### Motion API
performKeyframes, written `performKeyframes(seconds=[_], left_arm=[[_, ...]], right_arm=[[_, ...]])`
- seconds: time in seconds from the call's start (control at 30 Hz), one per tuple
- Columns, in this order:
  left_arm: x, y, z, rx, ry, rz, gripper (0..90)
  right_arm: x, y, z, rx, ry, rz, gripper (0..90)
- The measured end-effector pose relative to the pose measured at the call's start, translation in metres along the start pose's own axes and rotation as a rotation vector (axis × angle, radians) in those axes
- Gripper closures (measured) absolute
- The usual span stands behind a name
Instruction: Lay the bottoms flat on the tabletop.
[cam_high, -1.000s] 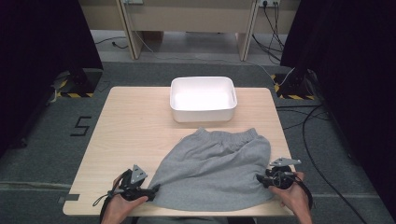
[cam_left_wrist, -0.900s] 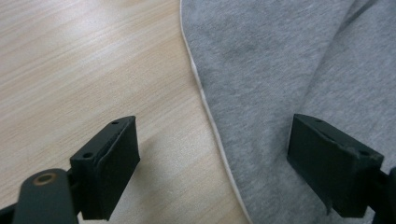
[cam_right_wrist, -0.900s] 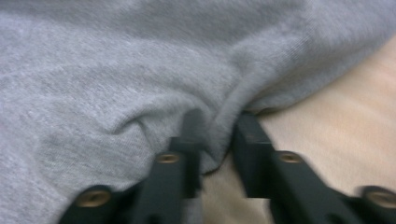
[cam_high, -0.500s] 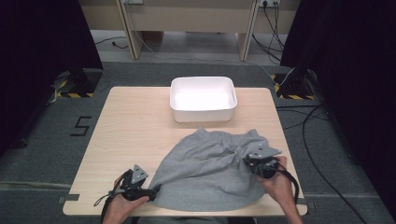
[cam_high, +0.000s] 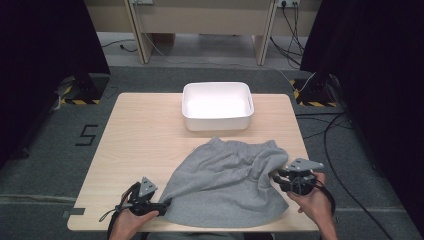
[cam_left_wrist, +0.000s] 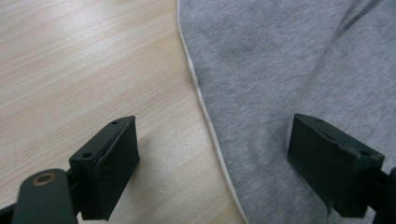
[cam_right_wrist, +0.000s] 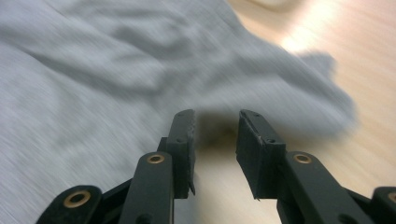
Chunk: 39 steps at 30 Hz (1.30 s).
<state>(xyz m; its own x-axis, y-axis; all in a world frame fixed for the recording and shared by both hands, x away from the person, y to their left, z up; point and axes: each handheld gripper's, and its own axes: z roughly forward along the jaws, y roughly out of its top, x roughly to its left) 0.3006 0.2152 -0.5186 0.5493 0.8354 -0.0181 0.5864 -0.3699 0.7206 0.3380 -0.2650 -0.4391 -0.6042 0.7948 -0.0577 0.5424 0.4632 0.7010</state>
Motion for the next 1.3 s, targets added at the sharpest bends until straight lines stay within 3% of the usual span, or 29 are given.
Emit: performKeyframes(seconds=[0.03, 0.13, 0.17, 0.2, 0.23, 0.27, 0.3, 0.37, 0.5, 0.53, 0.63, 0.73, 0.83, 0.93, 1.03, 1.23, 1.3], left_arm=[[0.000, 0.000, 0.000, 0.000, -0.001, -0.002, 15.1], [0.000, 0.000, 0.000, 0.002, 0.000, -0.004, 14.7], [0.000, 0.000, 0.000, 0.001, 0.000, -0.004, 14.7], [0.000, 0.000, 0.000, 0.000, 0.000, -0.004, 14.6], [0.000, 0.000, 0.000, 0.003, -0.001, -0.005, 14.6], [0.000, 0.000, 0.000, 0.003, -0.001, -0.007, 14.5], [0.000, 0.000, 0.000, 0.001, -0.001, -0.008, 14.5], [0.000, 0.000, 0.000, 0.001, -0.002, -0.010, 14.5], [0.000, 0.000, 0.000, 0.000, 0.001, -0.008, 14.6], [0.000, -0.001, 0.000, -0.001, 0.002, -0.008, 14.6], [0.000, -0.001, 0.000, -0.001, 0.002, -0.008, 14.6], [0.000, -0.001, 0.000, -0.003, -0.001, -0.011, 14.5], [0.000, -0.001, 0.000, -0.002, -0.001, -0.011, 14.4], [0.000, -0.001, 0.000, -0.002, -0.002, -0.012, 14.4], [0.000, -0.001, 0.000, -0.002, 0.000, -0.011, 14.4], [0.000, -0.001, 0.000, -0.003, 0.001, -0.012, 14.4], [0.001, -0.001, 0.000, -0.004, 0.000, -0.011, 14.4]], right_arm=[[0.000, 0.000, 0.000, 0.000, 0.000, 0.000, 67.0], [-0.009, -0.020, 0.003, 0.088, -0.067, 0.004, 66.1], [-0.010, -0.026, 0.006, 0.104, -0.070, 0.012, 65.4], [-0.010, -0.033, 0.013, 0.106, -0.032, 0.026, 62.8], [-0.010, -0.033, 0.013, 0.106, -0.032, 0.026, 62.8], [-0.004, -0.034, 0.019, 0.084, 0.025, 0.043, 58.2], [0.002, -0.033, 0.022, 0.074, 0.052, 0.043, 55.7], [0.008, -0.031, 0.024, 0.071, 0.069, 0.037, 52.8], [0.033, -0.022, 0.032, 0.089, 0.082, 0.010, 47.1], [0.043, -0.020, 0.037, 0.115, 0.081, -0.017, 45.3], [0.047, -0.020, 0.042, 0.135, 0.068, -0.032, 44.2], [0.042, -0.021, 0.038, 0.115, 0.087, 0.000, 44.0], [0.031, -0.021, 0.023, 0.050, 0.103, 0.056, 44.3], [0.017, -0.024, 0.007, 0.022, 0.064, 0.075, 47.1], [0.004, -0.035, 0.002, 0.041, 0.034, 0.106, 47.6], [0.011, -0.045, 0.016, 0.110, 0.043, 0.085, 46.7], [0.017, -0.046, 0.019, 0.111, 0.072, 0.069, 46.7]])
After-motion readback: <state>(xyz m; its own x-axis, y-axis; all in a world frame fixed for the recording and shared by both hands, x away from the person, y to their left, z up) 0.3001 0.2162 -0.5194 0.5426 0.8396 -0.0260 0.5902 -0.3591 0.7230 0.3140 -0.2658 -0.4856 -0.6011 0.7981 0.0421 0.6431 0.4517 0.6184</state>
